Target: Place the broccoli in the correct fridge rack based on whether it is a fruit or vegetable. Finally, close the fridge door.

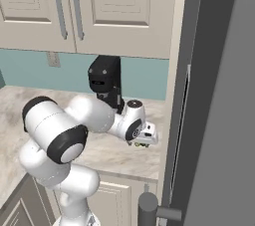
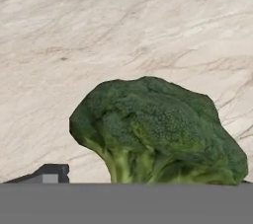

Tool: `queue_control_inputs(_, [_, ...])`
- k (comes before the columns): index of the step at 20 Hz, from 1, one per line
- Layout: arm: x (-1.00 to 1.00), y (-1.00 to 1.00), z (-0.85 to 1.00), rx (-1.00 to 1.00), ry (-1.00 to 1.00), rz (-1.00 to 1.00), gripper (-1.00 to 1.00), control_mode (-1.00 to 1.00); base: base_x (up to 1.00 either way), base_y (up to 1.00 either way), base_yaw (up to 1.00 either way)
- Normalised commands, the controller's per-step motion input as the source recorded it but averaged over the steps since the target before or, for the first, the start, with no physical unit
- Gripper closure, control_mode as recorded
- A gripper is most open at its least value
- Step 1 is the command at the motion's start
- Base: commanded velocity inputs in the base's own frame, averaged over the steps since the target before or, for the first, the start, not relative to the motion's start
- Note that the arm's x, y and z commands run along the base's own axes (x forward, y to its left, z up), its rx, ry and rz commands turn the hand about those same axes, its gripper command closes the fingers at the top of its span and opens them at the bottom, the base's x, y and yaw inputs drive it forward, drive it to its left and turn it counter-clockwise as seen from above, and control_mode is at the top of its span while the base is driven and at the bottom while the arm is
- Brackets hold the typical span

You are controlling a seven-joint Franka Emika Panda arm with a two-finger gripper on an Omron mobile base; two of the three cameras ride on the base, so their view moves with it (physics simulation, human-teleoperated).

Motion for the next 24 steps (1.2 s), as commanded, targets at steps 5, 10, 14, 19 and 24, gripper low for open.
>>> queue_control_inputs(5, [0.00, 0.00, -0.25, 0.00, 0.00, 0.00, 1.00, -1.00, 0.00, 0.00, 0.00])
queue_control_inputs(10, [-0.06, 0.00, 0.03, 0.00, -0.07, 0.00, 1.00, -1.00, 0.00, 0.00, 0.00])
queue_control_inputs(14, [-0.52, 0.21, 0.63, -0.01, -0.26, 0.00, 1.00, -1.00, 0.00, 0.00, 0.00])
queue_control_inputs(19, [-0.59, 0.75, 0.86, -0.05, -0.27, 0.01, 1.00, -1.00, 0.00, 0.00, 0.00])
queue_control_inputs(24, [-0.68, 0.99, 0.77, -0.08, -0.05, 0.02, 1.00, -1.00, 0.00, 0.00, 0.00])
